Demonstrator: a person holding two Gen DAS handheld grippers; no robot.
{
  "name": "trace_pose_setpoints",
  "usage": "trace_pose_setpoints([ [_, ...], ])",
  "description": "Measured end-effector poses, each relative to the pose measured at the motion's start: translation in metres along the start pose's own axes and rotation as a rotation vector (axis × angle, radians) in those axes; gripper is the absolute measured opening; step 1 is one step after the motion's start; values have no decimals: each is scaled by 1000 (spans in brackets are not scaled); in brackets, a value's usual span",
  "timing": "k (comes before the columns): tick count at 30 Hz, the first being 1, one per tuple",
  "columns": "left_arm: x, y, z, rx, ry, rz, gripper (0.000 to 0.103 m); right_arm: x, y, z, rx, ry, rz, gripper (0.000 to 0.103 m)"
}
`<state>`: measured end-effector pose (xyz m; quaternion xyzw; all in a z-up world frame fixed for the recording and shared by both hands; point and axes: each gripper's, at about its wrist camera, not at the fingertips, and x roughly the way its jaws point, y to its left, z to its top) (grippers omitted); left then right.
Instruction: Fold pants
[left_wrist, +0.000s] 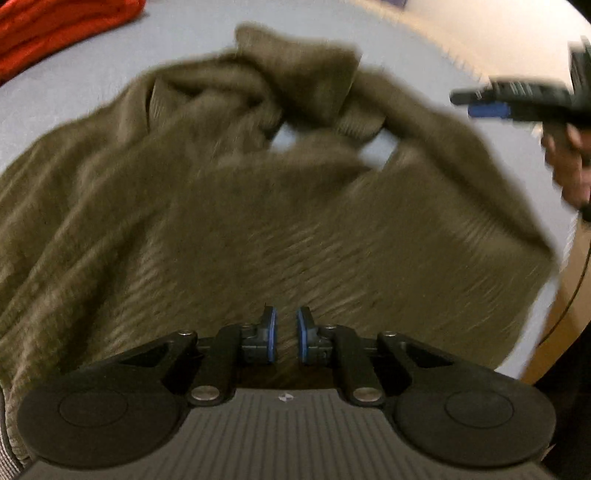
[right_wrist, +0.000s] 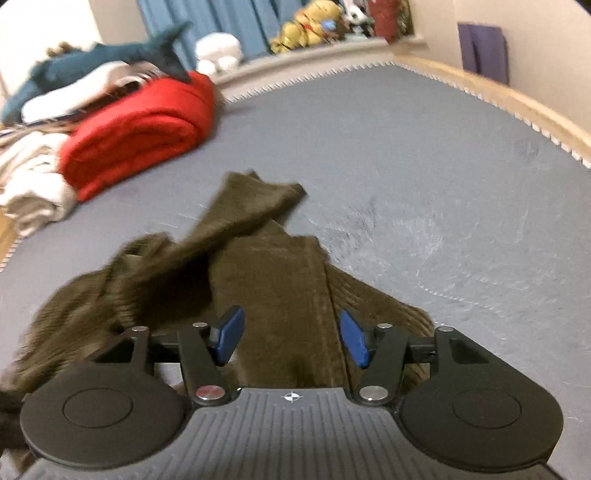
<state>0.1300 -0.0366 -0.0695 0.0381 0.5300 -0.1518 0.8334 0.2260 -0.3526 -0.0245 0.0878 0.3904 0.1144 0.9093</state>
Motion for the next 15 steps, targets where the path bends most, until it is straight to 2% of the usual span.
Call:
trace_pose_setpoints([
  [3,3,1,-3,39,-9,-5,14,46,-2,-3,18,101,-53,61],
  [7,4,6,-3,48,-3,-20,15,67,-4,-5,0,116,-61,65],
  [11,5,5,-2,74,-6,-20,16,77,-4,-3,-1,118,-23,66],
  [14,4,2,1,79,-7,-26,17,81,2,1,-16,123,9,47],
  [15,4,3,2,80,-7,-27,17,80,4,2,-25,123,21,35],
])
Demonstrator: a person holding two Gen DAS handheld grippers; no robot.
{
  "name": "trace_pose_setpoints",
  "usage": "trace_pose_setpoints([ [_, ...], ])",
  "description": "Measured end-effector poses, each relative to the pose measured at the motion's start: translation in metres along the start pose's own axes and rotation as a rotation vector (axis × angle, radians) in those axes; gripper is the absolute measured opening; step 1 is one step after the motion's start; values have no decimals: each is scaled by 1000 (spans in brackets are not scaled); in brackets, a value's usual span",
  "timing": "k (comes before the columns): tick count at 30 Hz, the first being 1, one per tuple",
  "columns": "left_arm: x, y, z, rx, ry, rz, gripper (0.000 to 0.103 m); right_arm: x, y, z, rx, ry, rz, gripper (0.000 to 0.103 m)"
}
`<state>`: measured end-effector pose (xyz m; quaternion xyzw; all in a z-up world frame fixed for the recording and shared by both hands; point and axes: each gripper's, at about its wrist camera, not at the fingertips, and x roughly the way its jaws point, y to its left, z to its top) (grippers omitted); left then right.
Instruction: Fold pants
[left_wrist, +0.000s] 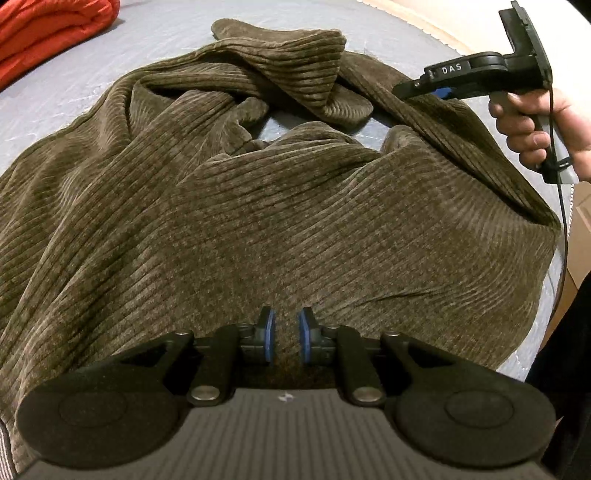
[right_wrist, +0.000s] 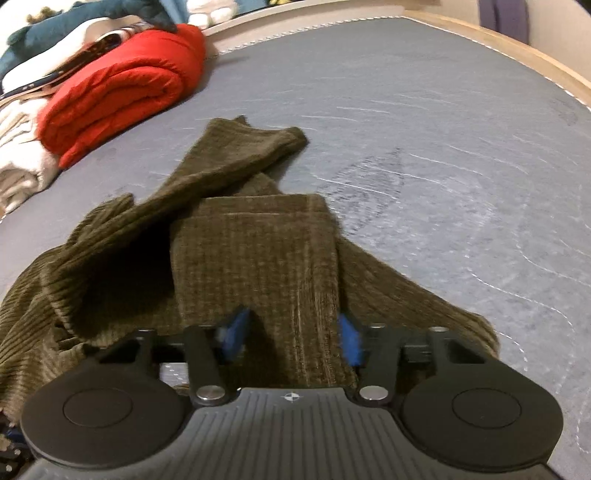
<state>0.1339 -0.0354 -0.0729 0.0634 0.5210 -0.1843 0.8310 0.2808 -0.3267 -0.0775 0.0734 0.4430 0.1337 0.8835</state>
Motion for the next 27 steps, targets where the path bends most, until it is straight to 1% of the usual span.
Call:
trace_pose_setpoints([
  [1,-1,0,0,1,-1,0,17,-1,2,0,-14,0,8,22],
  [2,-1,0,-1,3,-2,1,17,-2,5,0,-33,-2,7,16],
  [3,-2,0,-1,5,-3,3,18,-4,7,0,-51,-7,8,12],
  [4,-1,-1,0,7,-4,6,18,-6,8,-1,-61,-12,10,11],
  [8,0,-3,0,13,-4,17,19,-25,4,0,-53,-62,45,9],
  [13,0,-4,0,10,-6,28,19,-75,-10,7,3,-186,98,8],
  [15,-1,-4,0,8,-4,30,19,-100,-22,8,30,-246,92,8],
  [18,1,-4,2,2,0,34,19,-144,-57,4,121,-346,37,8],
  [19,1,-4,2,1,1,38,20,-159,-74,1,172,-382,1,8],
  [21,1,-6,4,0,3,49,20,-188,-110,-13,285,-448,-110,7],
  [22,2,-8,4,3,3,54,20,-202,-134,-26,376,-476,-209,7],
  [23,1,-9,4,8,3,60,21,-211,-153,-39,461,-477,-310,7],
  [24,1,-10,4,11,1,59,21,-216,-171,-53,545,-455,-419,7],
  [25,1,-11,4,13,-2,51,22,-219,-191,-71,646,-404,-531,7],
  [26,1,-13,4,15,-2,41,23,-217,-211,-89,745,-340,-591,7],
  [27,1,-14,5,19,0,41,26,-211,-230,-108,841,-263,-598,8],
])
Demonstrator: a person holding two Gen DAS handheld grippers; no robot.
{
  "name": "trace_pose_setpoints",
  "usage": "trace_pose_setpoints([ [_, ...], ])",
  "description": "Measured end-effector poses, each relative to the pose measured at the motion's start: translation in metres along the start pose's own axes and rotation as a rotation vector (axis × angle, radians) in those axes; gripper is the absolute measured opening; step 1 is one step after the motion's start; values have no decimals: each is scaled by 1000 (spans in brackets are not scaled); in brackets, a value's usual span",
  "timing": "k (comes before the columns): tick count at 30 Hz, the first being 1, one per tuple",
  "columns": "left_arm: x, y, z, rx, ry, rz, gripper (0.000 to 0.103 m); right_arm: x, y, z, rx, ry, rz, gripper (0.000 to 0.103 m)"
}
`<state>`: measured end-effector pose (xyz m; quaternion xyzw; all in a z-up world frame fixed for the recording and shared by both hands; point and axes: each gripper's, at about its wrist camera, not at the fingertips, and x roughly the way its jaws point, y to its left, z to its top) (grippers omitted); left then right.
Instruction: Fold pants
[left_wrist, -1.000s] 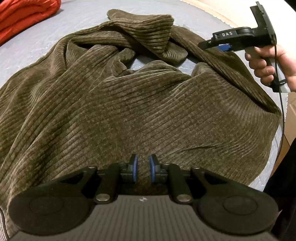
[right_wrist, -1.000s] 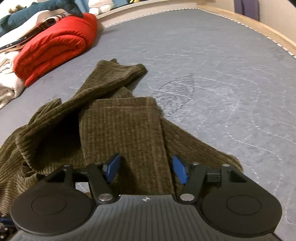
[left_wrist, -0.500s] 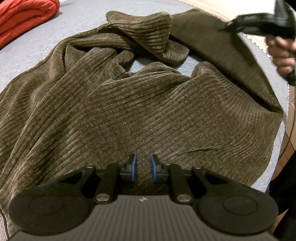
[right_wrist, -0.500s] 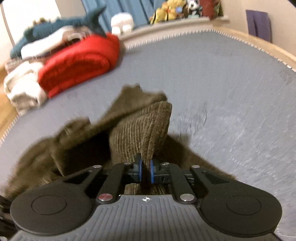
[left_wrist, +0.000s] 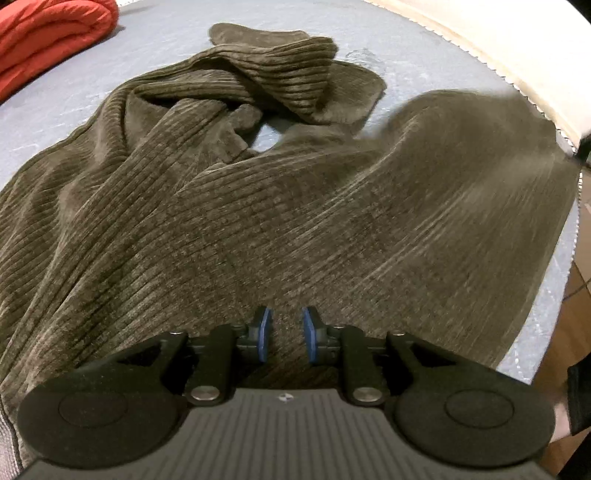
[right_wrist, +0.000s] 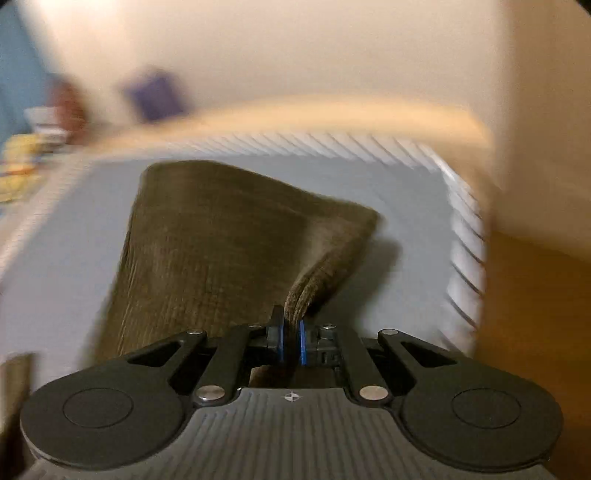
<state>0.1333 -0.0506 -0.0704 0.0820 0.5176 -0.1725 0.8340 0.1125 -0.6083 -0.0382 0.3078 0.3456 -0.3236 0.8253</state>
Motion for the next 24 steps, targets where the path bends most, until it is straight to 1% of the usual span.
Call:
trace_pose_setpoints([
  [1,1,-2,0,8,2,5,28,13,-14,-3,36,65,-14,8],
  [2,1,-5,1,18,3,10,29,21,-26,-5,70,92,-1,7],
  [3,1,-7,1,23,5,10,34,22,-28,-4,67,82,21,8],
  [5,1,-10,2,32,8,5,41,17,-19,0,4,54,26,8],
  [6,0,-11,2,36,7,0,48,13,-17,0,1,41,35,8],
  [7,-2,-11,2,36,6,-2,52,11,-15,2,5,32,37,8],
  [8,-4,-12,2,35,-1,-5,54,9,-13,3,16,27,30,8],
  [9,-7,-11,2,34,-12,-14,55,9,-14,4,32,28,27,8],
  [11,-14,-12,2,31,-43,-56,55,9,-15,9,73,26,24,8],
  [13,-21,-18,-2,43,-72,-106,54,5,-21,11,99,-2,-27,8],
  [16,-24,-41,-9,141,-85,-183,53,9,-40,8,160,48,-61,10],
  [18,-24,-60,-16,230,-84,-226,53,8,-51,13,193,33,-39,10],
  [20,-24,-75,-23,310,-88,-253,53,3,-58,21,221,-12,-9,18],
  [21,-23,-81,-26,342,-86,-267,53,4,-61,25,223,-13,11,29],
  [22,-22,-85,-29,364,-83,-281,53,7,-62,30,219,1,43,38],
  [23,-21,-88,-32,386,-76,-293,53,12,-63,33,213,24,78,41],
  [24,-18,-90,-33,404,-68,-300,53,15,-63,34,203,40,94,41],
])
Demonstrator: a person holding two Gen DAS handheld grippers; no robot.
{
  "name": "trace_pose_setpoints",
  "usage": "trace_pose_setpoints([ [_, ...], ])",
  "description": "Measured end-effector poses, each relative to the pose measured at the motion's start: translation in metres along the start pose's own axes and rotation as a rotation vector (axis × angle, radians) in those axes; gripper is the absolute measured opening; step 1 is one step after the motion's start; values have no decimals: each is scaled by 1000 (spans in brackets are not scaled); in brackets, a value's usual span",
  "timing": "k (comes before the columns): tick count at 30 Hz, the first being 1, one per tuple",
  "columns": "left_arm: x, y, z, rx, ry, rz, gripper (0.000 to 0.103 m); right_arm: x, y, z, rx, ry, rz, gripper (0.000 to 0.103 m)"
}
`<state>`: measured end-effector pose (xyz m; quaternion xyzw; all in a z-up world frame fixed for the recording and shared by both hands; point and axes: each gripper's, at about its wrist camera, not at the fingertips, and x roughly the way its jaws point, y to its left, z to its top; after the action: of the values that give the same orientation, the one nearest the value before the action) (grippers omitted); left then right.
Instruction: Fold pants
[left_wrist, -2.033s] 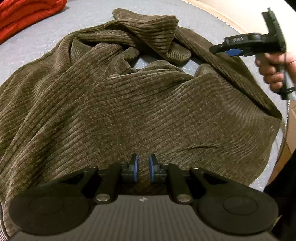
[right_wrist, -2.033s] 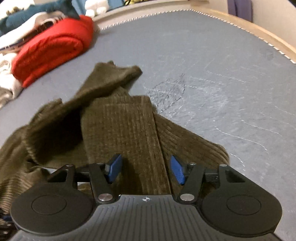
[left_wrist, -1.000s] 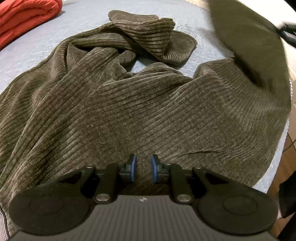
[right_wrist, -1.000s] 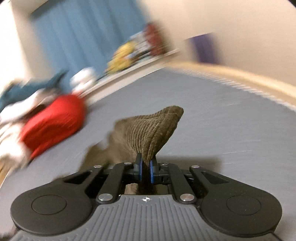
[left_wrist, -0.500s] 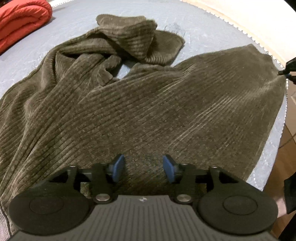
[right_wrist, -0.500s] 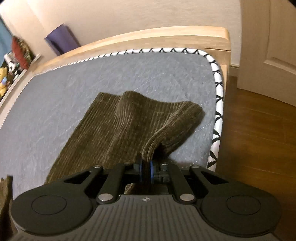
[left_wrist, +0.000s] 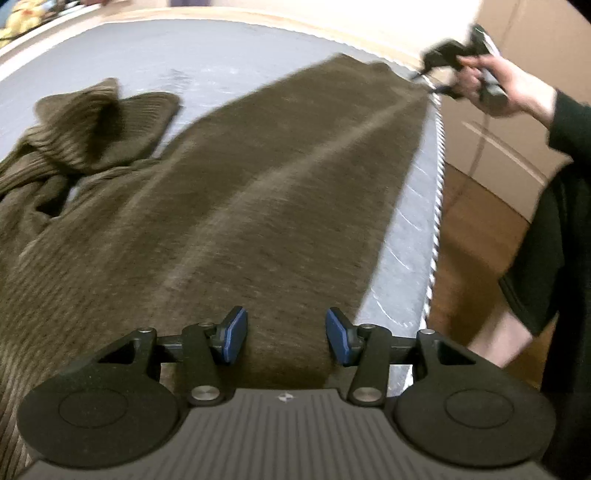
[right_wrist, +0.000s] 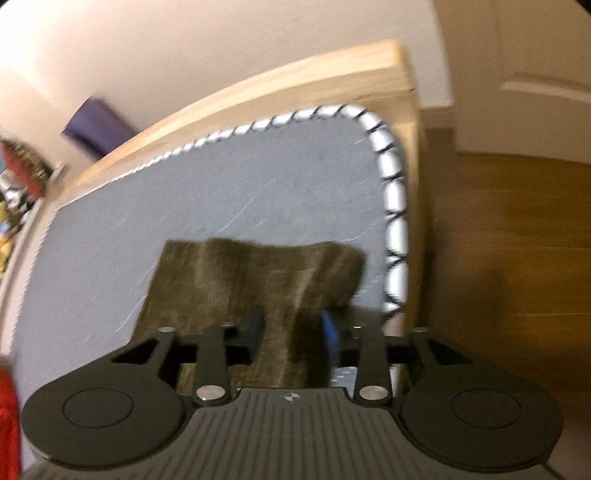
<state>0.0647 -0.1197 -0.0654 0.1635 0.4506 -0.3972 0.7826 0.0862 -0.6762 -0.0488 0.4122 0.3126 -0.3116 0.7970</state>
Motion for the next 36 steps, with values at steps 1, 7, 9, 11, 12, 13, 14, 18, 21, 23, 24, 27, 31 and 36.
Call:
trace_pose_setpoints([
  [1,1,-3,-2,16,9,-3,53,4,0,1,-12,10,-6,41],
  [7,3,-7,-8,34,26,9,43,6,4,0,-34,-7,-50,7],
  [9,2,-6,-9,53,27,21,42,0,4,3,-28,-42,-26,7],
  [11,-1,-7,-9,58,25,3,40,-10,7,5,-36,-84,-1,6],
  [12,-3,-6,-9,61,23,-13,40,-13,8,6,-42,-103,4,6],
  [13,-5,-5,-10,62,22,-34,40,-16,8,6,-44,-117,-3,6],
  [14,-6,-6,-12,69,26,-54,42,-15,6,6,-42,-119,-25,6],
  [18,3,-25,-21,191,34,-6,49,7,-12,5,-3,-23,-125,8],
  [21,2,-21,-17,170,37,29,21,-2,-10,9,-10,-58,-157,31],
  [23,-3,-13,-14,139,42,7,8,-20,-7,11,-9,-132,-180,44],
  [24,-8,-11,-13,139,39,-12,7,-28,-4,12,-15,-167,-178,44],
  [27,-24,-22,-14,221,32,-77,7,-49,8,10,-37,-229,-134,44],
  [31,-6,-17,-20,197,96,-59,12,-63,30,-3,-103,-218,-11,48],
  [36,-58,20,-7,25,-115,-42,44,-66,79,-38,-303,-117,158,52],
])
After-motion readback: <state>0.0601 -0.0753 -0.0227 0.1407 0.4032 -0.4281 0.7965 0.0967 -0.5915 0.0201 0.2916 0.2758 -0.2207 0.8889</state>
